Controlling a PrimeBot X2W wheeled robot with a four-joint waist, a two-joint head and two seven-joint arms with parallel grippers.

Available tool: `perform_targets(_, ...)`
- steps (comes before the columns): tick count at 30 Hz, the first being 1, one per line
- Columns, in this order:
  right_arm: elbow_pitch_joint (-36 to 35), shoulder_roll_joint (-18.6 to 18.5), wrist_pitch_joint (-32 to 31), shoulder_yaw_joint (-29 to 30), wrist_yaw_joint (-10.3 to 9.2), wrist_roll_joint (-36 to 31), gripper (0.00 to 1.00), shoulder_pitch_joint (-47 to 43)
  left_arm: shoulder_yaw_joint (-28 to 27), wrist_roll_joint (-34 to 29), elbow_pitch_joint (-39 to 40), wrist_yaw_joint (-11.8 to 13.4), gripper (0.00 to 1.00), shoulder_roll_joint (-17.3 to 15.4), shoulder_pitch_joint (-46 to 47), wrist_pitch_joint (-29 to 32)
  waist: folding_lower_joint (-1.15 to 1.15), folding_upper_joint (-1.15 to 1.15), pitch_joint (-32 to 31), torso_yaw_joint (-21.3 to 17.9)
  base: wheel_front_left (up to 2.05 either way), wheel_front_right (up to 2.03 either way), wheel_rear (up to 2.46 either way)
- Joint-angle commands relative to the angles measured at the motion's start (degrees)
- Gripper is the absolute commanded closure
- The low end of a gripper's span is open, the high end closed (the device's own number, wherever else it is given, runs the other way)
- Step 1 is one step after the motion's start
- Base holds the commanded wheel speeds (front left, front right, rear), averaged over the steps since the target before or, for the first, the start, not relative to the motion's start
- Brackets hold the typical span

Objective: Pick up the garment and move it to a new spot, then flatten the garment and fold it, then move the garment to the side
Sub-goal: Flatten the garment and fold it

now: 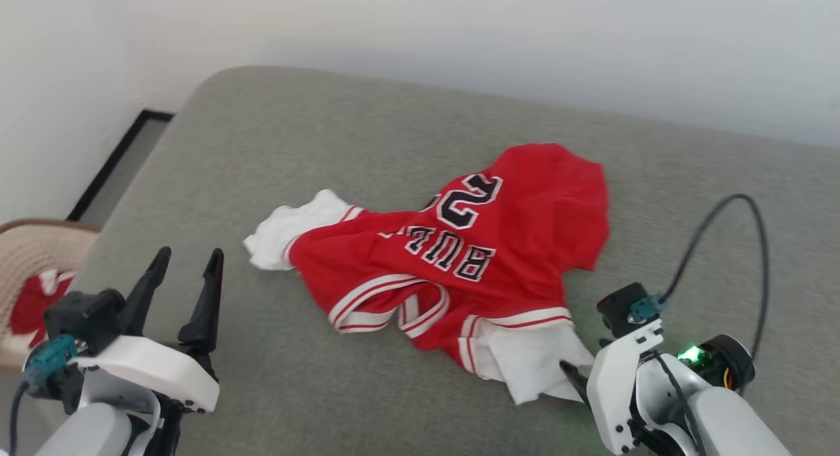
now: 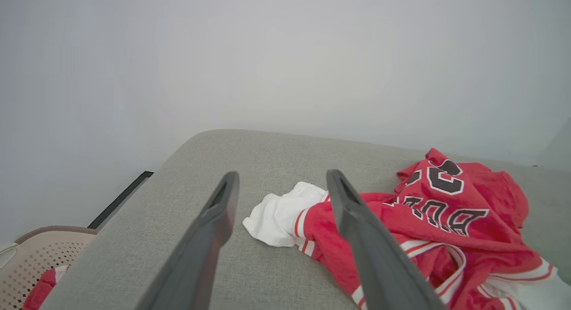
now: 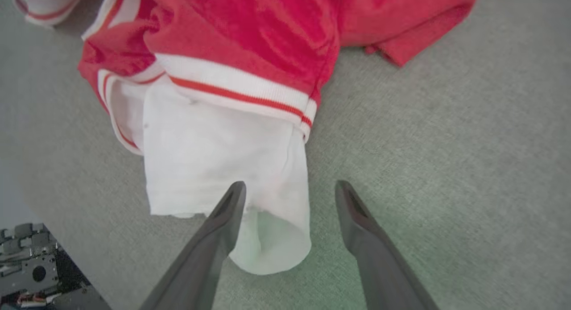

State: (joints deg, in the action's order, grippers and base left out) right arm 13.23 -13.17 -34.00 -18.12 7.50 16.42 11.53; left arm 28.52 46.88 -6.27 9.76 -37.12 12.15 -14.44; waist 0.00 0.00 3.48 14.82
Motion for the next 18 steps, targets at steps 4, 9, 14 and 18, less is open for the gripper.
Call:
perform_targets(4, 1.6, -1.3, -4.7, -1.9, -0.02, 0.1, 0.00, 2.0, -1.8, -1.4, 0.8, -0.4, 0.00, 2.3, -2.1, -0.8, 0.00, 0.00, 1.2, 3.4, 0.00, 0.00, 0.00)
perform_targets(9, 6.8, -2.3, -7.5, -4.6, -0.02, 0.4, 0.00, 4.1, -7.3, -4.8, 2.8, -1.4, 0.00, 6.0, -4.5, -0.8, 0.00, 0.00, 1.9, 5.4, 0.00, 0.00, 0.00)
perform_targets(14, 14.2, -2.4, -7.7, -6.0, -0.10, 2.1, 1.00, 6.4, -12.0, -8.7, 3.7, -4.0, 0.00, 9.6, -7.1, -0.8, 0.00, 0.00, 2.2, 6.5, 0.00, 0.00, 0.00)
perform_targets(18, 15.3, -4.2, -7.5, -6.7, -0.10, 3.7, 1.00, 8.6, -15.6, -11.1, 3.8, -6.1, 0.00, 11.7, -9.0, -0.8, 0.00, 0.00, 1.9, 6.2, 0.00, 0.00, 0.00)
